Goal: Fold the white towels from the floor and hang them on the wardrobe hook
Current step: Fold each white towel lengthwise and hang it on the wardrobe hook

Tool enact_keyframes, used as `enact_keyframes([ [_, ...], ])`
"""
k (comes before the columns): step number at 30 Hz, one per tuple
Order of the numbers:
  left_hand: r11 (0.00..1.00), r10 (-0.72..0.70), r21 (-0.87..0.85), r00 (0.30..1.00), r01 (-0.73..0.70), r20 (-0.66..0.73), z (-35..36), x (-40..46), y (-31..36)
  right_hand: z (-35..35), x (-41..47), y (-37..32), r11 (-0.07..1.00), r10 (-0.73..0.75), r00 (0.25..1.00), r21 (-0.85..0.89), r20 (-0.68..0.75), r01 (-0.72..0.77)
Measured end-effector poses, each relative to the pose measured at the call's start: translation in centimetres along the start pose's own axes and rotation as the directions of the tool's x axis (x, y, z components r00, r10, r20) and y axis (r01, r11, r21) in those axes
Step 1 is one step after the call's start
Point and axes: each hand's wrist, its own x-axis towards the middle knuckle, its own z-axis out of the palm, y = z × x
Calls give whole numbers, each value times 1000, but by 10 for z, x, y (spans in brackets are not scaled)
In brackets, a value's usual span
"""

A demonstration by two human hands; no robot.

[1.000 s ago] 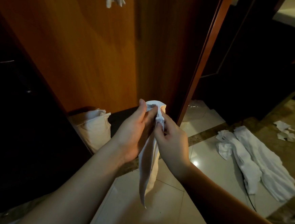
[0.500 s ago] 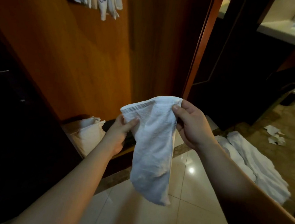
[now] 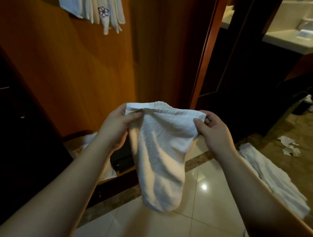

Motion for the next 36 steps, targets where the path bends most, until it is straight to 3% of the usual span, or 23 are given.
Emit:
enact_keyframes([
  [6,980,80,178,996,-88,49,0,6,15,-12,7,1,959,40,998,-282,38,-28],
  [10,957,102,263,991,-121,82,-11,11,26,-21,16,2,917,90,977,-398,191,-7],
  [19,853,97,501,987,-149,129,-45,17,42,-15,26,-1,880,-70,974,-447,217,163],
  [27,910,-31,412,987,-36,155,-41,17,38,-15,36,-27,731,-226,938,-591,261,341],
  [36,896,-72,444,981,-15,179,-21,27,56,-22,59,-49,624,-198,941,-705,273,336],
])
